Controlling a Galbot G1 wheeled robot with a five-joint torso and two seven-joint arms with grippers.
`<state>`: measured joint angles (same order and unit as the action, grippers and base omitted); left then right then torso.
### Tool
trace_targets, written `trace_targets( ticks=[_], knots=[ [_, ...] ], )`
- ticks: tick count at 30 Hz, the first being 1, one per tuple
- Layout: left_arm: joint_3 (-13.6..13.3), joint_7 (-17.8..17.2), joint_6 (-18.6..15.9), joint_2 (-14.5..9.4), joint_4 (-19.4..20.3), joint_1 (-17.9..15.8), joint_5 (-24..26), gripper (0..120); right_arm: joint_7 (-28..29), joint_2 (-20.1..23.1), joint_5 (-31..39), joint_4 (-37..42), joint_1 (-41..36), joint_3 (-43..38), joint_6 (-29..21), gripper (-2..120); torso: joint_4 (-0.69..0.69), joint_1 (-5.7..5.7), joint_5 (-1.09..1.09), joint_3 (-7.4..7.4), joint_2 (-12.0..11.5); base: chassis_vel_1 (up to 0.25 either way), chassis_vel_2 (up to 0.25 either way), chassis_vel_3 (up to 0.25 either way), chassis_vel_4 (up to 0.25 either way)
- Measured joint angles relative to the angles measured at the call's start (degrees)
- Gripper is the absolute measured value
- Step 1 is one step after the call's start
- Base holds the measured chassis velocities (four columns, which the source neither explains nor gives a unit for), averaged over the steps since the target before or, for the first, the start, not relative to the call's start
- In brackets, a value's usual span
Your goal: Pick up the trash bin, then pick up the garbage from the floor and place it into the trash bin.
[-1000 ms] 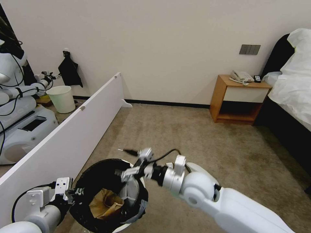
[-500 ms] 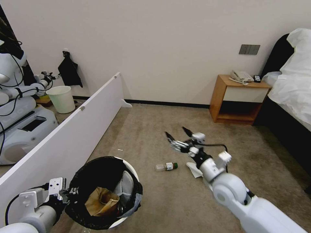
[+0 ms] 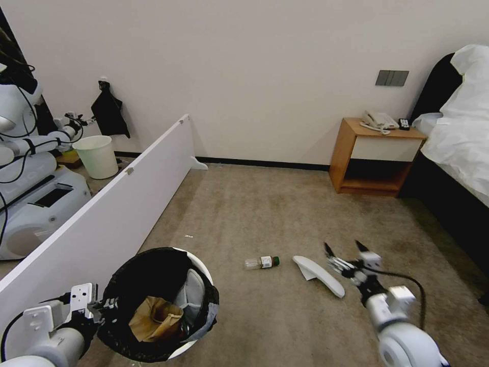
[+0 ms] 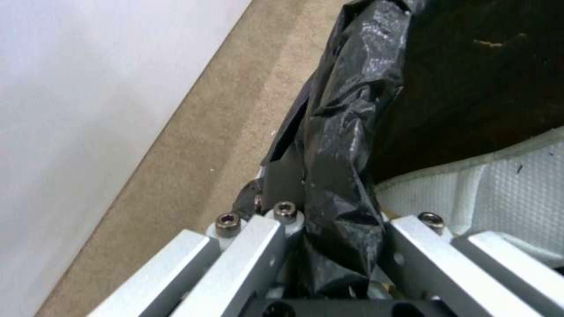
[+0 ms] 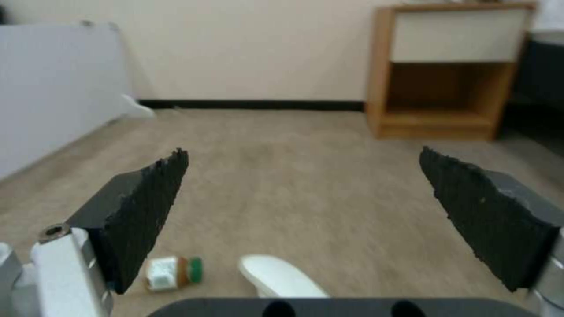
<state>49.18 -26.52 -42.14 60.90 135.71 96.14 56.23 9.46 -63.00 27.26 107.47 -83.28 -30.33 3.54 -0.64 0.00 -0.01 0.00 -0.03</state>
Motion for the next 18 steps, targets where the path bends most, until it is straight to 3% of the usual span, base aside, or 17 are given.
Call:
trace_targets(
  ticks=[10, 18],
  knots=[
    [0.17, 0.53, 0.00, 0.42, -0.35, 0.08, -0.61, 2, -4.00, -9.46, -5.85, 0.25, -7.17, -6.65, 2.04, 100, -0.02, 0.00, 0.00, 0.00, 0.00, 0.000, 0.000, 0.000, 0.000],
    [-0.45, 0.96, 0.01, 0.98, -0.25, 0.36, -1.70, 2, -5.88, -10.91, -6.12, -0.50, -7.90, -7.85, 3.62, 100, 0.01, 0.00, 0.00, 0.00, 0.00, 0.000, 0.000, 0.000, 0.000]
  ],
)
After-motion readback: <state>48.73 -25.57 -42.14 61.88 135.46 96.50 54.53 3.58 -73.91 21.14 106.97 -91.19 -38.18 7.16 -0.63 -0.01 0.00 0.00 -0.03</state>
